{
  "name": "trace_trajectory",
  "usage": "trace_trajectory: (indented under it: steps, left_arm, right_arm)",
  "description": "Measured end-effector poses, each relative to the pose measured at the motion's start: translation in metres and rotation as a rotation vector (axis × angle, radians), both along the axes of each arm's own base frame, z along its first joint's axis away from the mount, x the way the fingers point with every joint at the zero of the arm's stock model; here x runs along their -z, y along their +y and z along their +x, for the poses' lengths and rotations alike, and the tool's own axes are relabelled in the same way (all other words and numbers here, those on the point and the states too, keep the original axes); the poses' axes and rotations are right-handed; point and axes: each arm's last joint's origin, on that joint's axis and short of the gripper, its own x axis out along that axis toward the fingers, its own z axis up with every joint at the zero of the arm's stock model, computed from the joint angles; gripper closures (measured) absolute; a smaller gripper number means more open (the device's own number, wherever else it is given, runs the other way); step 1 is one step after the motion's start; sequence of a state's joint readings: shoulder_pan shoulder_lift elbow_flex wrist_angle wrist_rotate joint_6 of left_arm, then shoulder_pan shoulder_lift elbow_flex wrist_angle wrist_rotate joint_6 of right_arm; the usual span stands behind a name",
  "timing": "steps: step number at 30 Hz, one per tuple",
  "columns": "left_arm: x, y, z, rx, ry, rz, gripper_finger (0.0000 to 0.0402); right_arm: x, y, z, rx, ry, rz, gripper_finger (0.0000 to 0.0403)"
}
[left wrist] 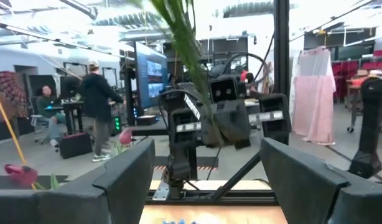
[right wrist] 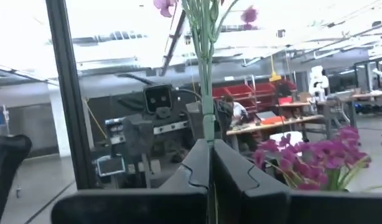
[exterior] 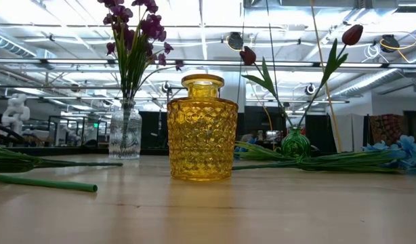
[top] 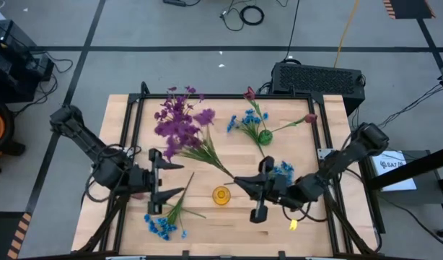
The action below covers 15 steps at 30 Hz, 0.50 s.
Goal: Sort flowers into vase by color
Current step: Put the violet flowers into the transparent vase
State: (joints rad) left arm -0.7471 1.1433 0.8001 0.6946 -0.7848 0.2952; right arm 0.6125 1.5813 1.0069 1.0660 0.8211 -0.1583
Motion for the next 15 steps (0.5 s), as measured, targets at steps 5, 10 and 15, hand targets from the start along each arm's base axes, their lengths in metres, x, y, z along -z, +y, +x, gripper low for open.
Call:
trace_trajectory:
  steps: [5, 10, 15]
  left_arm:
    - [-0.005, -0.010, 0.019, -0.011, 0.006, 0.009, 0.0105]
    - [-0.016, -0.021, 0.031, 0.006, -0.015, 0.001, 0.0105]
    - [-0.018, -0.026, 0.035, 0.028, -0.020, 0.012, 0.0105]
  right_arm:
    - [0.016, -0.002, 0.018, -0.101, -0.033, -0.062, 0.0402]
    - [0.032, -0.006, 0.033, -0.170, -0.042, -0.086, 0.0402]
    - [0.048, -0.009, 0.046, -0.200, -0.006, -0.128, 0.0402]
